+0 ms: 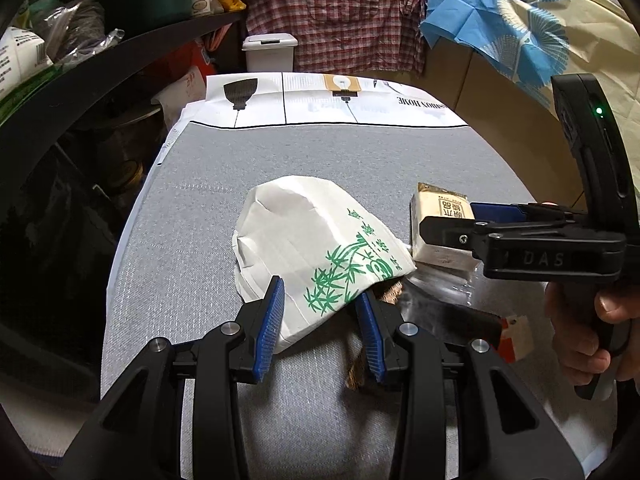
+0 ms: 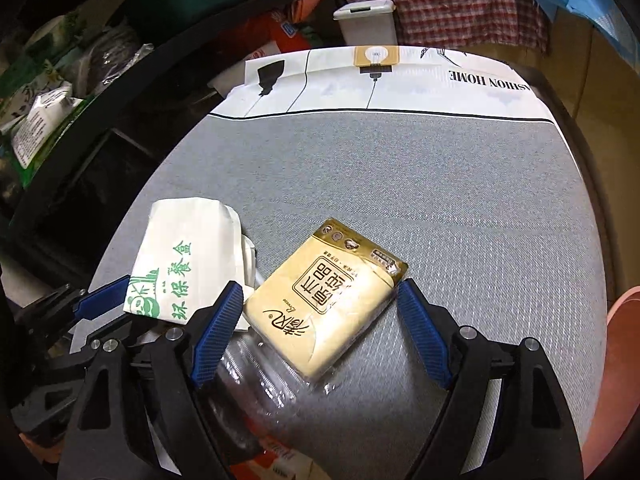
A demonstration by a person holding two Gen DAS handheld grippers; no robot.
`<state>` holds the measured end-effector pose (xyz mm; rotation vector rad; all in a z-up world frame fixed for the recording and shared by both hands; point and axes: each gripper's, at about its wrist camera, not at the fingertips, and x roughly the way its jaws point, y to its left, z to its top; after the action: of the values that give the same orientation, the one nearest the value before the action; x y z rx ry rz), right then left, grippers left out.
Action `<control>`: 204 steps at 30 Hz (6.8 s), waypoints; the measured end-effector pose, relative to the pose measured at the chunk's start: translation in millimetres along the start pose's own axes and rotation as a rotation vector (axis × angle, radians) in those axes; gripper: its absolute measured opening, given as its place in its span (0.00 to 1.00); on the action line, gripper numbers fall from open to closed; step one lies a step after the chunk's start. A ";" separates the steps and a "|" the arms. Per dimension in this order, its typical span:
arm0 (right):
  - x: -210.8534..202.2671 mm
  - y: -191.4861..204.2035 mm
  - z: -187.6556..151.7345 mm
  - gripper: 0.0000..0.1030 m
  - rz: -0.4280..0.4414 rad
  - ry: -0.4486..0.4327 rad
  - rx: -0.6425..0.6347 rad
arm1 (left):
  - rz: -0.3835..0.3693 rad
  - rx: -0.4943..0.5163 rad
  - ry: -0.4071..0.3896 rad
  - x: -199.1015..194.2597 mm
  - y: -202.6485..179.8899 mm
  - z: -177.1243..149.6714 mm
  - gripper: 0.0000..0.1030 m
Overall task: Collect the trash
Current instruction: 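Grasp the gold tissue pack with the right gripper while the left gripper grasps the white green-printed bag, then carry the gold pack and white bag over the pink bucket and release both, then move both tools back to the board and grasp the black pouch with the right gripper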
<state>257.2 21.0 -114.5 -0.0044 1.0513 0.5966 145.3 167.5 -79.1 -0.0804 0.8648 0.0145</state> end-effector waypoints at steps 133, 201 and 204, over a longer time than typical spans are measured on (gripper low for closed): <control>-243.8 -210.7 -98.9 0.52 -0.363 -0.153 0.280 | -0.378 0.194 -0.044 -21.3 -289.0 53.0 0.07; -75.4 49.9 -70.9 0.38 0.044 -0.160 -0.202 | -0.062 -0.177 -0.132 -102.2 32.5 22.1 0.25; -61.4 53.9 -68.1 0.38 0.046 -0.139 -0.220 | -0.064 -0.181 -0.121 -96.4 35.1 21.7 0.25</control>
<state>155.1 19.1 -84.6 -0.1301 0.8493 0.7415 97.6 206.1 6.0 -0.2739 0.7379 0.0377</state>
